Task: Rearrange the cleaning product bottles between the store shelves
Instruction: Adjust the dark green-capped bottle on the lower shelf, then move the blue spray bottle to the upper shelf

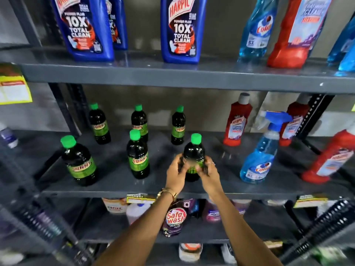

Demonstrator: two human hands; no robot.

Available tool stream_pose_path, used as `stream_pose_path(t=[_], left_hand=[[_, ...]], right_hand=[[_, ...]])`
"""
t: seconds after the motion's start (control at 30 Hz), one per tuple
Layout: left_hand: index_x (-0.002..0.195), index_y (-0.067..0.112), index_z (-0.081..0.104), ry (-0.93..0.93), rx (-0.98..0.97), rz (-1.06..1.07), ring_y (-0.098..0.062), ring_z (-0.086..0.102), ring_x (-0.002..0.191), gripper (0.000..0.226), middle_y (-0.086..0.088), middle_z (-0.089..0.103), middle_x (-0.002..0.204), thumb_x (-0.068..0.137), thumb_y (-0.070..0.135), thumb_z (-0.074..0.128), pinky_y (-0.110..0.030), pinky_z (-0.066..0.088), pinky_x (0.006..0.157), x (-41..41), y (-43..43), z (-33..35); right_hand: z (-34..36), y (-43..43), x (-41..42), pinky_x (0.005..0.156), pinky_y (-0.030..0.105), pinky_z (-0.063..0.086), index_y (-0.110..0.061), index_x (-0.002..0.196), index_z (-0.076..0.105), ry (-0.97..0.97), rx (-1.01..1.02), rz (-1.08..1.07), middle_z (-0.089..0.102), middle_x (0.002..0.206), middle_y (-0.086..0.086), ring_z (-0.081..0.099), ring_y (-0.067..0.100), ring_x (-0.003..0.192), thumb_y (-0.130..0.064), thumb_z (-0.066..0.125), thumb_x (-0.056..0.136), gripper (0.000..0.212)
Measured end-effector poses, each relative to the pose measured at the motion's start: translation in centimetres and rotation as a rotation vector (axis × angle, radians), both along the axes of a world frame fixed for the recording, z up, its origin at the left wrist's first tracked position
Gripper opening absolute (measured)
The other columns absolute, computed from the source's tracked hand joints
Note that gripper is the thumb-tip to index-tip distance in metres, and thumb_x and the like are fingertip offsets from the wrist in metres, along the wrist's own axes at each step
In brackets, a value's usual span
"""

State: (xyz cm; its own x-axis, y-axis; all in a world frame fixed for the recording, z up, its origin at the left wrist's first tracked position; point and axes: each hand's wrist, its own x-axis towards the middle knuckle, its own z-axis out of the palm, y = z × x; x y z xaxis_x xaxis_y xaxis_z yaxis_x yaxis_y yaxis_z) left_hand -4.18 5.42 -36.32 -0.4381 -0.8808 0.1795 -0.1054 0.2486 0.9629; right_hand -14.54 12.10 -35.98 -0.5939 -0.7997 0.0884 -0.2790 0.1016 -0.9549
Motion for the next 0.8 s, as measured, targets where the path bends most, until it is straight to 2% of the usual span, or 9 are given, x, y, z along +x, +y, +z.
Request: stream_pose_path(t=[0.13, 0.27, 0.37, 0.47, 0.53, 0.57, 0.67, 0.73, 0.8], left_hand=[[0.132, 0.006, 0.045, 0.01, -0.011, 0.053, -0.024, 0.057, 0.119, 0.043, -0.014, 0.06, 0.129, 0.092, 0.016, 0.055, -0.042, 0.043, 0.106, 2.2, -1.4, -0.5], [0.133, 0.008, 0.045, 0.011, -0.013, 0.047, -0.026, 0.054, 0.123, 0.043, -0.013, 0.058, 0.131, 0.091, 0.014, 0.055, -0.042, 0.042, 0.108, 2.6, -1.6, -0.3], [0.141, 0.009, 0.032, 0.026, -0.06, 0.198, -0.027, 0.041, 0.136, 0.057, -0.013, 0.042, 0.146, 0.09, 0.017, 0.057, -0.041, 0.034, 0.114, 2.0, -0.3, -0.4], [0.145, 0.016, 0.023, -0.02, -0.379, 0.415, -0.024, 0.027, 0.142, 0.068, -0.012, 0.029, 0.151, 0.088, 0.033, 0.055, -0.034, 0.025, 0.116, 1.2, 2.2, -0.5], [0.145, 0.02, 0.024, -0.003, -0.555, 0.358, -0.021, 0.024, 0.143, 0.065, -0.011, 0.028, 0.151, 0.089, 0.037, 0.051, -0.03, 0.023, 0.117, -0.3, 4.0, -0.1], [0.145, 0.021, 0.026, 0.017, -0.589, 0.267, -0.018, 0.024, 0.143, 0.062, -0.01, 0.029, 0.15, 0.09, 0.035, 0.05, -0.029, 0.023, 0.117, -1.5, 5.0, 0.1], [0.139, 0.021, 0.037, 0.013, -0.522, -0.025, -0.01, 0.033, 0.137, 0.047, -0.006, 0.041, 0.143, 0.094, 0.026, 0.048, -0.029, 0.03, 0.115, -5.8, 6.8, 1.3], [0.137, 0.017, 0.041, -0.039, -0.376, -0.176, -0.014, 0.04, 0.133, 0.044, -0.006, 0.046, 0.141, 0.094, 0.021, 0.049, -0.036, 0.033, 0.113, -9.3, 7.5, 2.0], [0.141, 0.014, 0.036, -0.107, -0.203, -0.277, -0.021, 0.036, 0.138, 0.05, -0.01, 0.041, 0.147, 0.094, 0.019, 0.051, -0.04, 0.03, 0.116, -12.3, 7.6, 2.5]], right_hand=[[-0.3, -1.7, 2.2, 0.097, 0.027, 0.042, -0.009, 0.132, 0.046, -0.004, -0.02, 0.053, 0.059, 0.124, 0.009, 0.055, 0.017, 0.111, -0.012, 0.057, 0.093, 0.041], [-0.1, -1.9, 2.6, 0.105, 0.04, 0.045, -0.007, 0.133, 0.046, -0.004, -0.021, 0.058, 0.06, 0.124, 0.011, 0.057, 0.028, 0.118, -0.013, 0.057, 0.093, 0.042], [0.4, -1.3, 2.6, 0.111, 0.046, 0.041, -0.005, 0.139, 0.042, -0.011, -0.037, 0.096, 0.056, 0.135, 0.015, 0.053, 0.027, 0.126, -0.01, 0.056, 0.093, 0.048], [0.6, 0.5, 2.2, 0.108, 0.018, 0.042, -0.005, 0.142, 0.041, -0.095, -0.135, -0.024, 0.049, 0.144, 0.012, 0.049, 0.021, 0.13, -0.005, 0.055, 0.093, 0.051], [0.9, 2.4, 1.2, 0.09, -0.001, 0.043, -0.002, 0.131, 0.052, -0.058, -0.269, -0.216, 0.057, 0.133, 0.017, 0.056, 0.018, 0.116, -0.003, 0.055, 0.093, 0.038], [1.1, 3.6, 0.1, 0.085, -0.003, 0.042, -0.001, 0.126, 0.056, -0.01, -0.324, -0.31, 0.061, 0.126, 0.018, 0.059, 0.019, 0.111, -0.003, 0.054, 0.093, 0.033], [1.8, 6.6, -4.6, 0.094, 0.013, 0.045, -0.002, 0.127, 0.054, 0.117, -0.359, -0.55, 0.056, 0.125, 0.02, 0.057, 0.026, 0.112, -0.004, 0.05, 0.095, 0.032], [1.9, 8.2, -8.7, 0.106, 0.036, 0.039, -0.003, 0.136, 0.045, 0.139, -0.268, -0.679, 0.046, 0.138, 0.02, 0.047, 0.031, 0.123, 0.002, 0.049, 0.092, 0.045], [1.8, 9.2, -12.4, 0.115, 0.043, 0.029, -0.002, 0.145, 0.032, 0.145, -0.14, -0.668, 0.035, 0.151, 0.017, 0.035, 0.031, 0.137, 0.003, 0.052, 0.091, 0.058]])
